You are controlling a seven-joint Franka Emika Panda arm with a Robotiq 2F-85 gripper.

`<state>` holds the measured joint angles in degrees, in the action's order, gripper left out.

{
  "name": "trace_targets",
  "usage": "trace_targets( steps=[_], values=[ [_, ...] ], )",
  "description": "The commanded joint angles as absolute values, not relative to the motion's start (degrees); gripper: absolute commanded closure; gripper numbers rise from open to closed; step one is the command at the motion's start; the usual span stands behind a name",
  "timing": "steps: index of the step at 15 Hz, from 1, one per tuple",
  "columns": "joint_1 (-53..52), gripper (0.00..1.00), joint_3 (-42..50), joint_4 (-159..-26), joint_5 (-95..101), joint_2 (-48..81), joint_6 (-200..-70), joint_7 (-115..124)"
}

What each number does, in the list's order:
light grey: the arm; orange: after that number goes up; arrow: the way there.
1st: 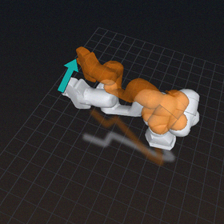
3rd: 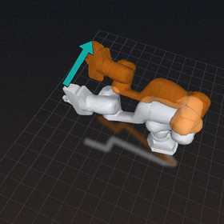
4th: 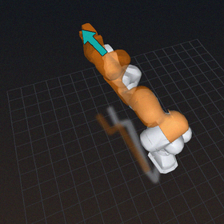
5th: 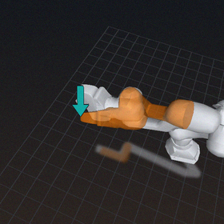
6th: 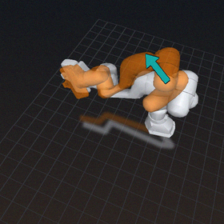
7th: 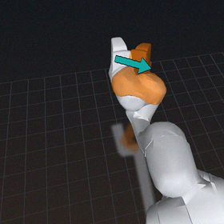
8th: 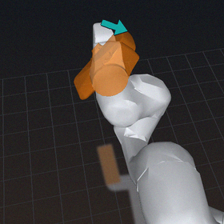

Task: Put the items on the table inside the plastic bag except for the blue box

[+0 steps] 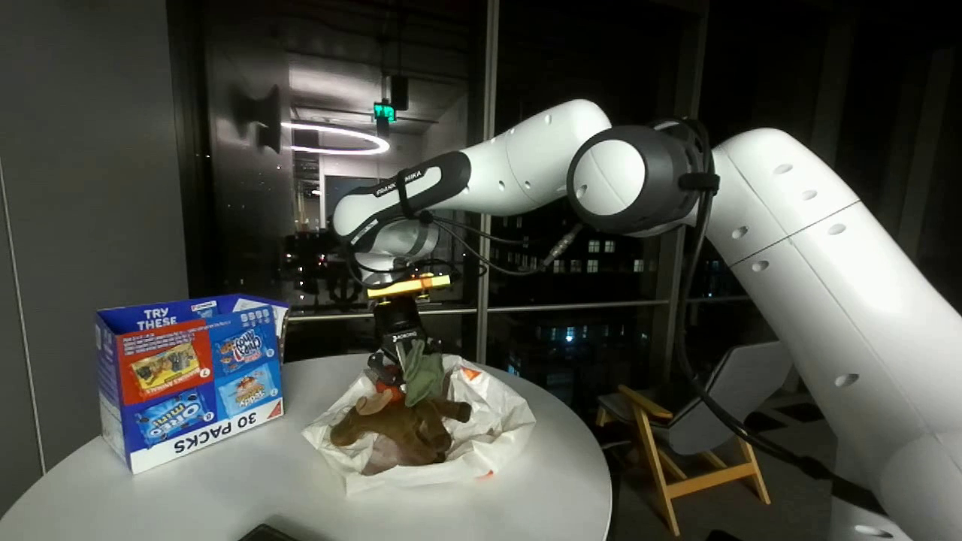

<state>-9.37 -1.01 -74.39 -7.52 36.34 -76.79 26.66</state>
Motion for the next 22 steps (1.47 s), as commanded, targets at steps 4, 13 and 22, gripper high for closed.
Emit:
trace_targets(
  steps=[4, 13, 22],
  values=[
    [-14.4, 0.87, 1.1, -75.2, 7.2, 34.9, -86.1, 28.8],
    [-12.2, 0.26, -2.9, -77.7, 0.5, 32.9, -92.6, 23.6],
    [-9.4, 0.00, -5.5, -78.8, -10.6, 25.9, -91.4, 15.0]
  ],
)
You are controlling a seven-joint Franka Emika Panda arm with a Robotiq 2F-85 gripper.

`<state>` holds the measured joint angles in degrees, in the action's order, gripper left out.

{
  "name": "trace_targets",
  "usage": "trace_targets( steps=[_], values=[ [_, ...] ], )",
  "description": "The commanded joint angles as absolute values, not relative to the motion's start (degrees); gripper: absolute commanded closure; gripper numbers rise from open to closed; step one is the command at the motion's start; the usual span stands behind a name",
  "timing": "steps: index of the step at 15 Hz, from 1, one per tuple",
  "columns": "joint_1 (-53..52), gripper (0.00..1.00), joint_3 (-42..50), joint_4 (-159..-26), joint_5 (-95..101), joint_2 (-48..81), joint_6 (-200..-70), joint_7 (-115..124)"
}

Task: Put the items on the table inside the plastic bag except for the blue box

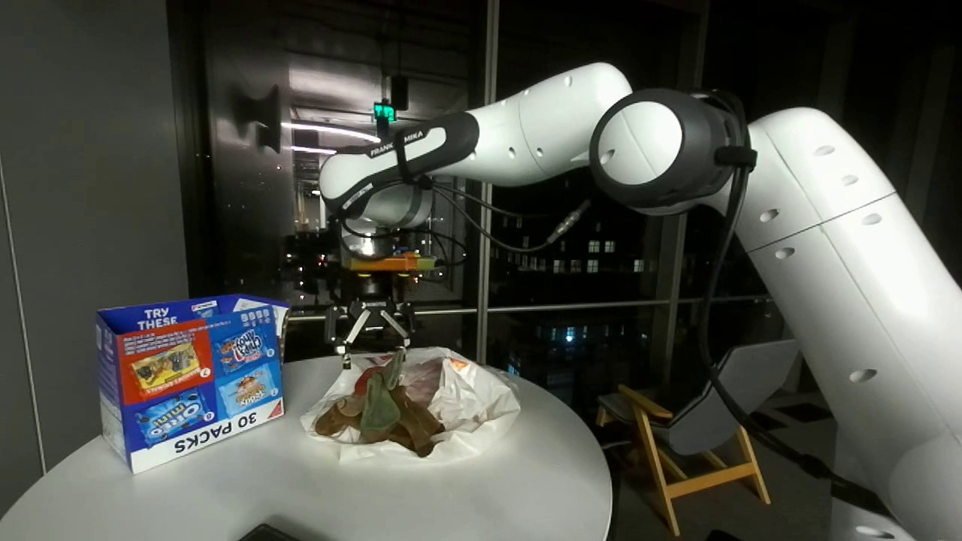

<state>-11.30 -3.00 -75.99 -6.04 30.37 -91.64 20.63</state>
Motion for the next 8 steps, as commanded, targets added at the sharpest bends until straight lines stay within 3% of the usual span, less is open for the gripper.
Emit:
trace_targets(
  steps=[1, 8],
  values=[
    [-9.1, 0.00, -6.0, -79.3, -11.9, 24.9, -90.7, 12.8],
    [-10.5, 0.00, -10.4, -83.4, -15.2, 22.9, -86.3, -1.3]
  ],
)
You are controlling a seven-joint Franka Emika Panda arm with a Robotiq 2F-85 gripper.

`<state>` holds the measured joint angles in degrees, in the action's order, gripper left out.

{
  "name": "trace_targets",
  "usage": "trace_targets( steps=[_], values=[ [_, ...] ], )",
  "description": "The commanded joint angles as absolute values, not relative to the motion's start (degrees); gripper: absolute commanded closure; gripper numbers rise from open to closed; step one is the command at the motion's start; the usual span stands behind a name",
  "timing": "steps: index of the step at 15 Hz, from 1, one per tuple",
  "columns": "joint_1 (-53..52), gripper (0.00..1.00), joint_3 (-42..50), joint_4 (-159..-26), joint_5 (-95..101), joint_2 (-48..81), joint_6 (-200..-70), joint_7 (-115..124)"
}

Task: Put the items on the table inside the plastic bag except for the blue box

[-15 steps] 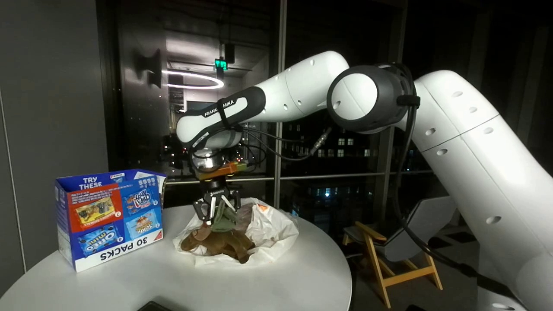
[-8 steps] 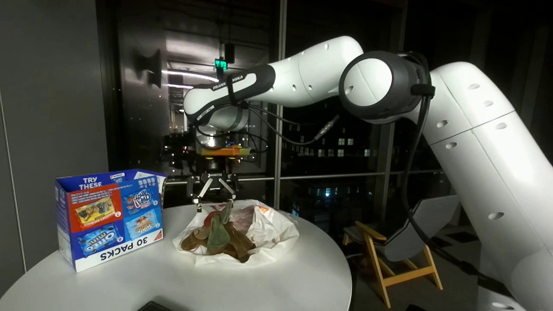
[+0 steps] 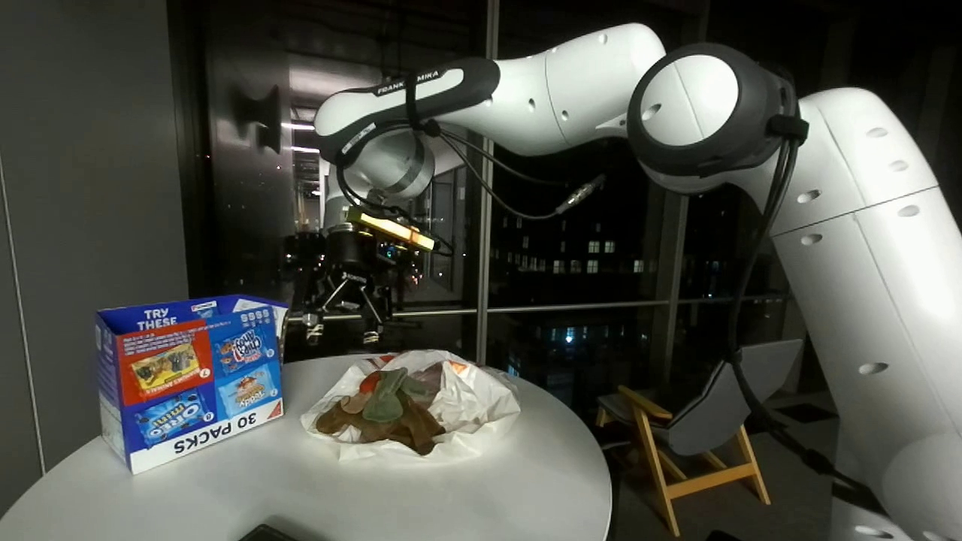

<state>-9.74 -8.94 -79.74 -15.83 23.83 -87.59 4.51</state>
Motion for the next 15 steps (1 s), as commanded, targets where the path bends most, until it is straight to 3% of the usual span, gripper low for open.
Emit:
trace_targets(
  steps=[1, 15],
  values=[
    [-11.2, 0.00, -10.8, -84.5, -14.2, 23.2, -85.4, -2.6],
    [-14.2, 0.00, -12.3, -90.3, -11.4, 24.9, -92.1, -5.1]
  ],
)
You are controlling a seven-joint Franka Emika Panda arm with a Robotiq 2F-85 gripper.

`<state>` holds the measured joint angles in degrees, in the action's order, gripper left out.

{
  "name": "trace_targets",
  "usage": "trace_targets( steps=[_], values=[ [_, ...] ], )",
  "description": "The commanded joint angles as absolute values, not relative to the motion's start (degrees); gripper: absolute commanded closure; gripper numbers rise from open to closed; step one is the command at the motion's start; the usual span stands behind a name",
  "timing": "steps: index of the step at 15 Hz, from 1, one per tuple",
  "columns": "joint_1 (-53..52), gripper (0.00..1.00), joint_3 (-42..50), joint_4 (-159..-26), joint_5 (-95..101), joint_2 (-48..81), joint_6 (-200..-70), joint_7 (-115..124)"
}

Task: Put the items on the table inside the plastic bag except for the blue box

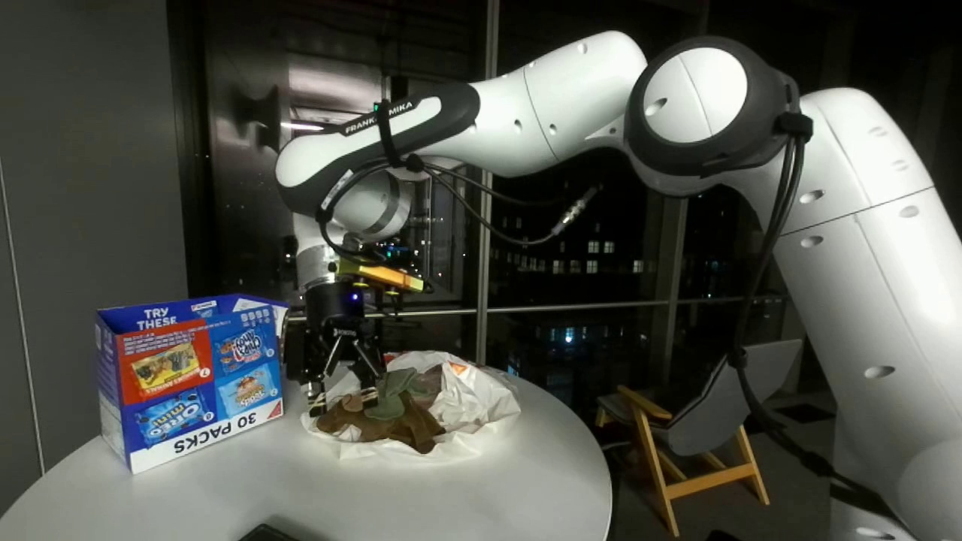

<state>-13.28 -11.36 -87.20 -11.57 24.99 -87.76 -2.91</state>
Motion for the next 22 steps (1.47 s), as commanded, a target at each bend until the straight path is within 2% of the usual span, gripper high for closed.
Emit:
trace_targets(
  steps=[1, 10, 22],
  values=[
    [-14.6, 0.00, -12.7, -92.1, -11.8, 24.6, -94.9, -5.3],
    [-18.3, 0.00, -14.3, -103.0, -7.8, 25.1, -112.5, -4.5],
    [-19.6, 0.00, -15.8, -104.6, -7.4, 29.1, -118.8, -3.2]
  ],
)
